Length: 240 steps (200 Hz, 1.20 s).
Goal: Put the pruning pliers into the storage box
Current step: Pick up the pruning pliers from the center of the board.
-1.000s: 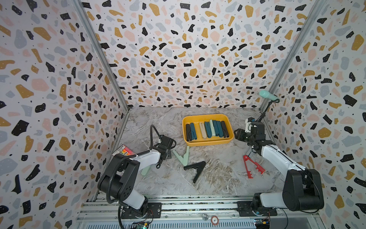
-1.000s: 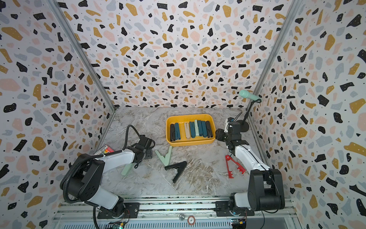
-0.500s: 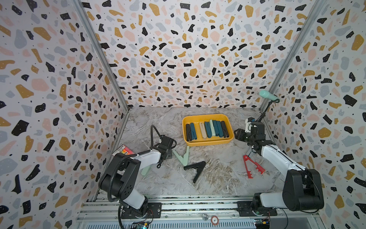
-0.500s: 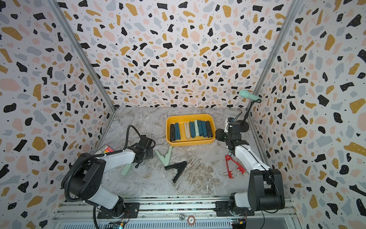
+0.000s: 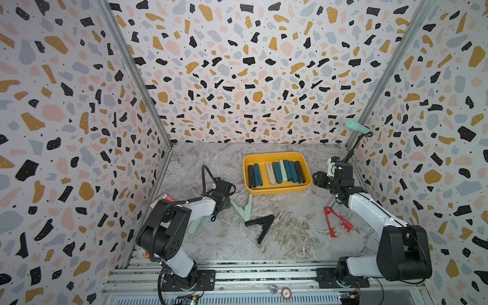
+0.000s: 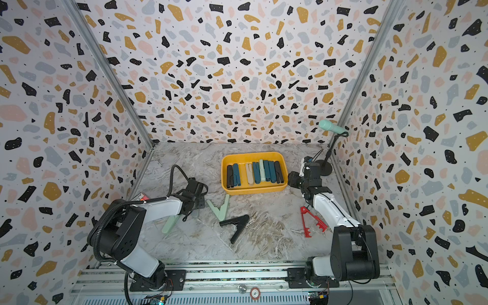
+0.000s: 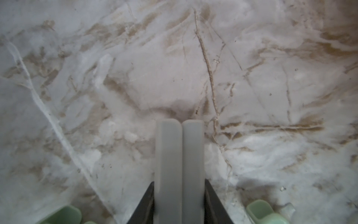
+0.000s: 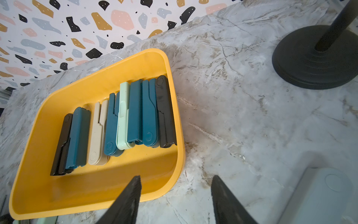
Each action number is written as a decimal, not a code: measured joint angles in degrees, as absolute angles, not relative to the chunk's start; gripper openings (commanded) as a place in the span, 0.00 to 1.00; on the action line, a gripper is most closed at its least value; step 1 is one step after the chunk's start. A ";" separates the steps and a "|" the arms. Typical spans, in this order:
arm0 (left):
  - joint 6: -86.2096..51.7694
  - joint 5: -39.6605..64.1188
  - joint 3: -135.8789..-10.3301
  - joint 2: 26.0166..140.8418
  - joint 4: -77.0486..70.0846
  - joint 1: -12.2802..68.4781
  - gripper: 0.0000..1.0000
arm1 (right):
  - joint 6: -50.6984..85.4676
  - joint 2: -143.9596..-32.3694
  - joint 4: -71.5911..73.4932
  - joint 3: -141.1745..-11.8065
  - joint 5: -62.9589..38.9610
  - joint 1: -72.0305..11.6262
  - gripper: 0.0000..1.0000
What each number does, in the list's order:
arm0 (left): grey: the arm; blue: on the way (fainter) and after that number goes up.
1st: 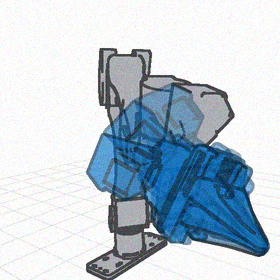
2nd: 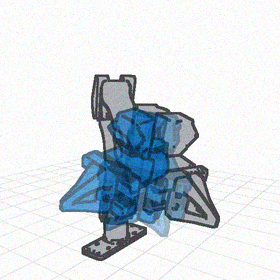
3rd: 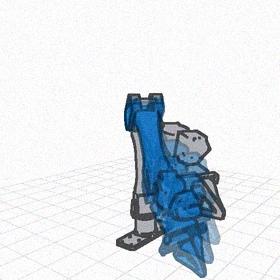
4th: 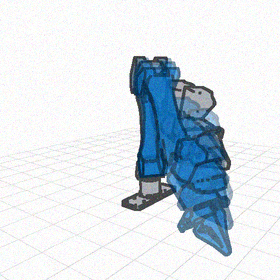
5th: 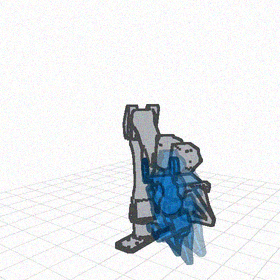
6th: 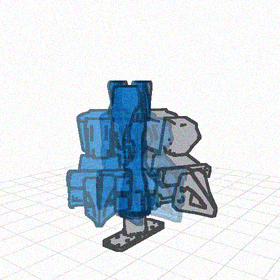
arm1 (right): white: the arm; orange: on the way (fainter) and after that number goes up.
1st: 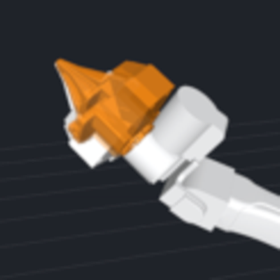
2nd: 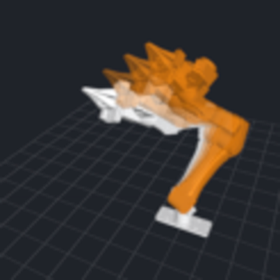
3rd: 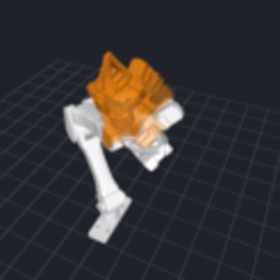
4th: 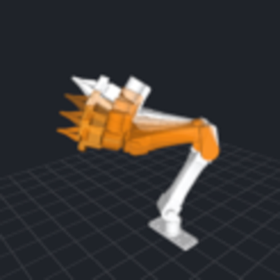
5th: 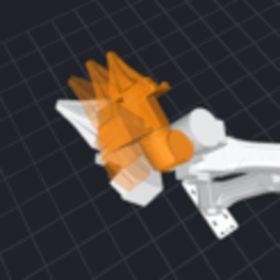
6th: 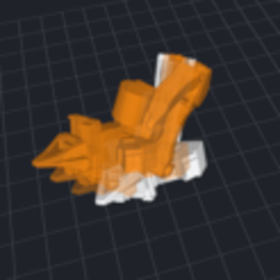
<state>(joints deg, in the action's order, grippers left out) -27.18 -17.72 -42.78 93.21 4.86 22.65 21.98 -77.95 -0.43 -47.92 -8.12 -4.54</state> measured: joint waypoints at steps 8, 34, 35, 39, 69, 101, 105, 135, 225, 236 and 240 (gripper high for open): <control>-27.16 -17.72 -42.78 93.21 4.86 22.61 0.39 | 21.98 -77.95 -0.43 -47.92 -8.10 -4.54 0.60; -27.16 -17.85 -42.78 93.47 4.60 22.50 0.42 | 21.98 -77.95 -0.43 -47.92 -8.10 -4.54 0.60; -27.16 -17.85 -42.78 93.49 4.58 22.50 0.42 | 21.98 -77.95 -0.43 -47.92 -8.10 -4.54 0.60; -27.18 -17.89 -42.78 93.58 4.38 22.48 0.41 | 21.98 -77.95 -0.43 -47.92 -8.10 -4.54 0.60; -27.29 -17.96 -42.81 94.15 2.55 22.37 0.13 | 21.98 -77.95 -0.43 -47.92 -8.05 -4.49 0.60; -27.97 -17.58 -42.81 92.31 4.01 22.17 0.03 | 21.96 -77.89 -0.47 -47.92 -7.90 -4.23 0.60; -28.12 -17.54 -42.78 91.55 4.45 22.17 0.02 | 21.96 -77.84 -0.49 -47.92 -7.88 -4.21 0.60; -29.39 -17.32 -44.25 82.19 6.04 22.33 0.00 | 21.76 -77.06 -0.64 -47.92 -7.73 -3.79 0.60; -31.27 -15.35 -79.37 103.33 2.52 35.86 0.00 | 21.50 -75.50 -0.82 -47.20 -7.73 -2.28 0.60; -31.90 -14.41 -82.98 108.60 2.76 36.91 0.00 | 21.45 -75.09 -0.84 -46.87 -7.75 -1.96 0.60; -32.16 -14.06 -84.07 110.02 2.94 37.17 0.00 | 21.43 -75.00 -0.82 -46.78 -7.79 -1.83 0.60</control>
<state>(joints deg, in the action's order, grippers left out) -32.16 -14.06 -84.07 110.02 2.94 37.17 21.43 -75.00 -0.82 -46.78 -7.79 -1.83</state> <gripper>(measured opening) 0.290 0.599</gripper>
